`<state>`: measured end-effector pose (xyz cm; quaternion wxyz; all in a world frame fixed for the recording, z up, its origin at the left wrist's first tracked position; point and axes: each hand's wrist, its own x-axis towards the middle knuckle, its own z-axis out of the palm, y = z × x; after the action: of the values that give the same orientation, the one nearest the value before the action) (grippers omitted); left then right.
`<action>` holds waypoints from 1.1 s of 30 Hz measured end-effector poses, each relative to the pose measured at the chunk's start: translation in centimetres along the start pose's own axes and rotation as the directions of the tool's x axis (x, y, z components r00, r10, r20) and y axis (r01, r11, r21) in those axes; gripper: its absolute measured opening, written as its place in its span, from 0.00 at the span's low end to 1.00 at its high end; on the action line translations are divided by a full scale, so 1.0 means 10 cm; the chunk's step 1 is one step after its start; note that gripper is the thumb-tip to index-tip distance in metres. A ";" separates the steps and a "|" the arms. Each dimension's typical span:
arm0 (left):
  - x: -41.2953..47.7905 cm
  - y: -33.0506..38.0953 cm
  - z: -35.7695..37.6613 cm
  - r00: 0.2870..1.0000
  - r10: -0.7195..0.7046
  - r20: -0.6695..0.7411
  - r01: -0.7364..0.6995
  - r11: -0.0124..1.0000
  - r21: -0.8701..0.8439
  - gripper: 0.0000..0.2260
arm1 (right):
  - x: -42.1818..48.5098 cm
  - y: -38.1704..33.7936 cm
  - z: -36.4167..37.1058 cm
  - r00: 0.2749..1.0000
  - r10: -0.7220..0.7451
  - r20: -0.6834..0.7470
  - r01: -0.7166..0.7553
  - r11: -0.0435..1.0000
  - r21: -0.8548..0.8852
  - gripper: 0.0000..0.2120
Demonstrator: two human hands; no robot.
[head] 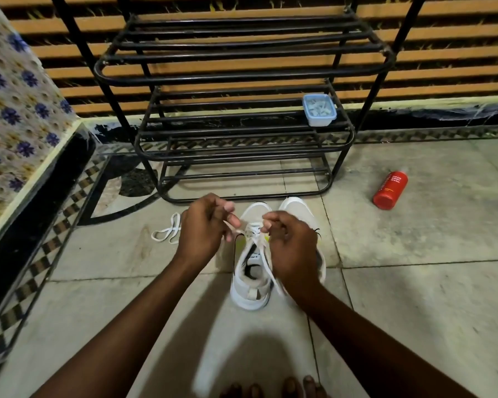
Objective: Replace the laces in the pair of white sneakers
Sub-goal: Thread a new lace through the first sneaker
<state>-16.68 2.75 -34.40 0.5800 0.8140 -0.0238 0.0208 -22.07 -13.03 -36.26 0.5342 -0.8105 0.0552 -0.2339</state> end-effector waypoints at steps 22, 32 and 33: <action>-0.03 1.77 -0.42 0.965 0.249 0.081 -0.218 0.935 -0.279 0.04 | 0.80 -1.44 -0.58 0.997 -0.076 -0.025 0.080 0.921 0.381 0.07; -0.07 1.85 -0.43 0.993 0.092 0.072 -0.055 0.910 -0.412 0.08 | 0.78 -1.50 -0.55 1.000 -0.026 -0.018 0.031 0.899 0.437 0.06; -0.07 1.85 -0.43 0.996 0.072 0.055 -0.040 0.898 -0.439 0.07 | 0.78 -1.50 -0.53 1.000 -0.013 -0.014 0.018 0.892 0.452 0.06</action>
<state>-18.54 0.77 -15.62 0.7458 0.6623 -0.0715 0.0031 -19.96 -13.78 -18.66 0.7056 -0.6634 -0.0044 -0.2490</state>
